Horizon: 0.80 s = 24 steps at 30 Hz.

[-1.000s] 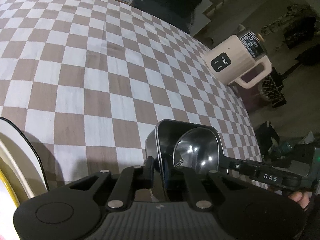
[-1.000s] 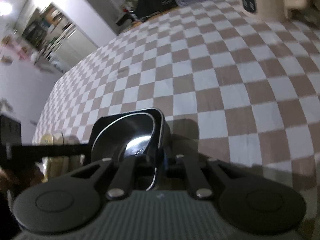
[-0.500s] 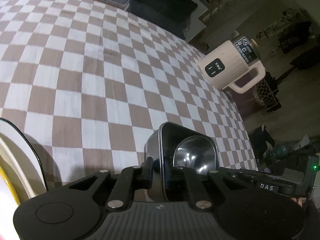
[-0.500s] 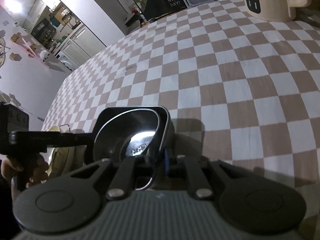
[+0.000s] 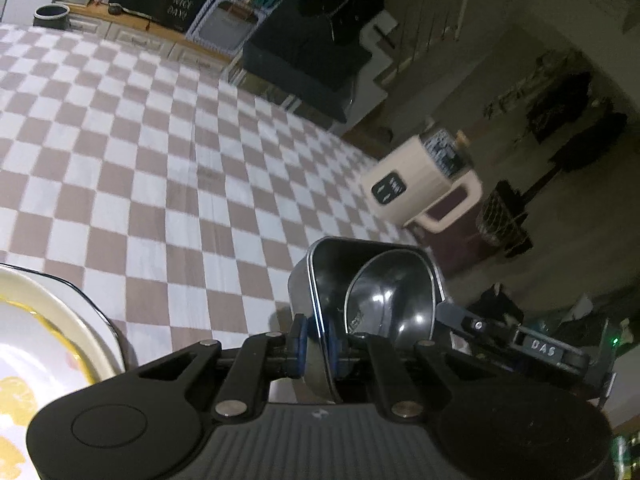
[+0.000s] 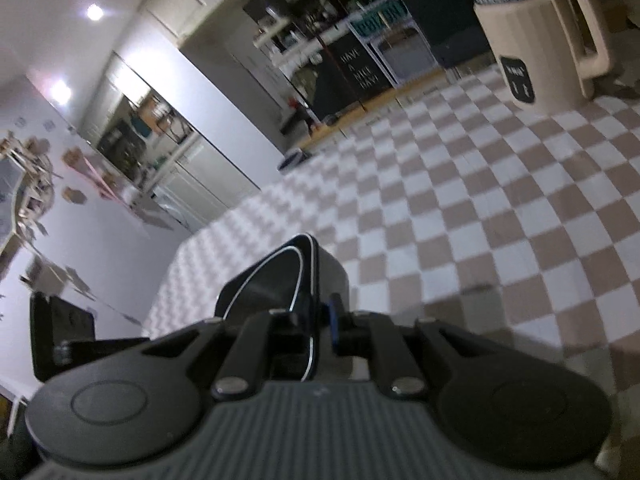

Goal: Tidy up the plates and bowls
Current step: 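Carry the stacked steel trays with both grippers onto the cream plate stack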

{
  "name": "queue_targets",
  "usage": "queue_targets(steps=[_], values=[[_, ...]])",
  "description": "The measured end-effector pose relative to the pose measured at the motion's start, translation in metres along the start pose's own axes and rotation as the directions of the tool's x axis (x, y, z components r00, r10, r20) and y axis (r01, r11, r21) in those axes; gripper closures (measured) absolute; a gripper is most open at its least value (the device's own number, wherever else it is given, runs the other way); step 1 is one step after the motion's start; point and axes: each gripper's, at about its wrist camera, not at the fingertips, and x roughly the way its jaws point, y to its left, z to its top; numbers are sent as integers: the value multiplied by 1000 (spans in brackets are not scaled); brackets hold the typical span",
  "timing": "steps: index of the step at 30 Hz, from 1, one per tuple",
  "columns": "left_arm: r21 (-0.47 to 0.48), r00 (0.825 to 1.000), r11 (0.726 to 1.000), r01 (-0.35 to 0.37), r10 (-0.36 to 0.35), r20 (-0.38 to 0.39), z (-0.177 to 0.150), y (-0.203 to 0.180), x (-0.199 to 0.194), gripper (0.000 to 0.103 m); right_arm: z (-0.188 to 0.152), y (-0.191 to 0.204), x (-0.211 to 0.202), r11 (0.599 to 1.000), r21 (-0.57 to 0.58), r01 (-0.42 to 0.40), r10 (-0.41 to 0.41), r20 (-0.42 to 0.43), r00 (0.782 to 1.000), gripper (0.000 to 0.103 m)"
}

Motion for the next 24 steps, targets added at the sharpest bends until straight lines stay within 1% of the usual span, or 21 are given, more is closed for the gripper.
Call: queue_targets(steps=[5,8,12,17,18,24], values=[[-5,997,1000,8,-8,83,2,0,-40,91,0,22,4,999,-9,-37,38,13,999,93],[-16,991,1000,20,-18,135,3,4,-64,95,0,36,13,998,-16,-61,61,15,998,94],[-24,983,1000,18,-14,186,2,11,-91,96,0,48,24,996,-29,-81,81,5,997,94],[-69,976,998,3,12,220,-4,29,-115,96,-1,66,41,993,-48,-106,105,-19,994,95],[-76,974,997,0,17,225,-6,33,-119,96,-3,71,37,992,-52,-111,110,-23,994,95],[-111,960,994,-14,44,277,-12,51,-151,96,-8,95,44,986,-70,-153,150,-53,987,95]])
